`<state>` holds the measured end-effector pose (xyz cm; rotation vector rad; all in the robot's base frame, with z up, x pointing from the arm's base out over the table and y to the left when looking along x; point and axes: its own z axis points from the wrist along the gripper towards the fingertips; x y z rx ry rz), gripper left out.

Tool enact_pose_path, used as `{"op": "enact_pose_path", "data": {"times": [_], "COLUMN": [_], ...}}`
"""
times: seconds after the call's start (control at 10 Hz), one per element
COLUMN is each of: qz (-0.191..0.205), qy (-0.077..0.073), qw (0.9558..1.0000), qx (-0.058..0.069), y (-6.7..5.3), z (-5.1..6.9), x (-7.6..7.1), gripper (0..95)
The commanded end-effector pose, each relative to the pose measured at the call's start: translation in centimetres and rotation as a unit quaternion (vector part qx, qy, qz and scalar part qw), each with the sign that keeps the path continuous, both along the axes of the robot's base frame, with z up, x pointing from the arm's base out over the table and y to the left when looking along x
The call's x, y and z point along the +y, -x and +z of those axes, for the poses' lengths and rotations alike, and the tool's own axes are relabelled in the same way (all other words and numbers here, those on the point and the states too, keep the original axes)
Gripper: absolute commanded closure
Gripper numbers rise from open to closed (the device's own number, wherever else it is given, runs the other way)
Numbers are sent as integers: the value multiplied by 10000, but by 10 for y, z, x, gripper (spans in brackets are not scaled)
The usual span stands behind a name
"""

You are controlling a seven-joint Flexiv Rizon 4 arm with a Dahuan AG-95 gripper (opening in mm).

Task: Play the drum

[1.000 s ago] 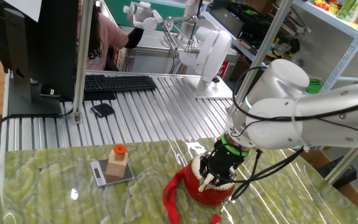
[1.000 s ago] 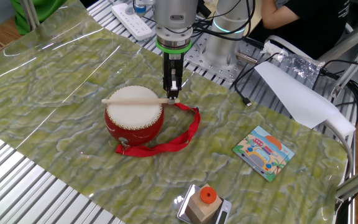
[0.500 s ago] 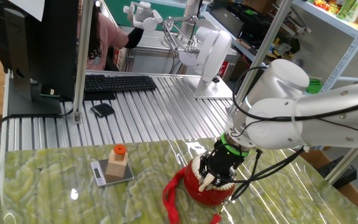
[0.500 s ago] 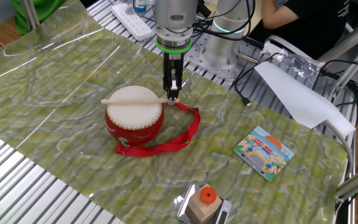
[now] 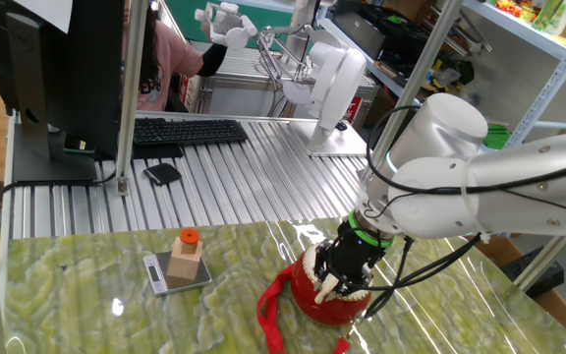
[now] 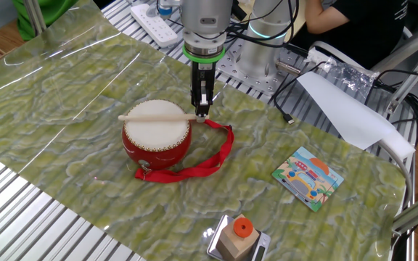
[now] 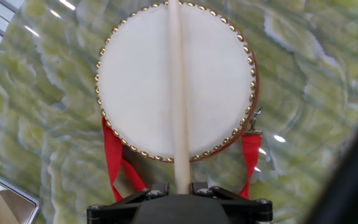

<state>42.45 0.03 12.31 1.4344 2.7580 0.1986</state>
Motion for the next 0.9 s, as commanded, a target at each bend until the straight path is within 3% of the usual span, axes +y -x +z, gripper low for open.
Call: {"op": "enact_pose_path", "data": {"times": [0.1, 0.7, 0.9], "qz": [-4, 89, 149], "qy": [-2, 2, -2], "qw": [10000, 10000, 9999], "qx": [0, -9, -6], "y": [0, 0, 3], "z": [0, 3, 11], "x": [0, -1, -5], "gripper": [570, 570, 570]}}
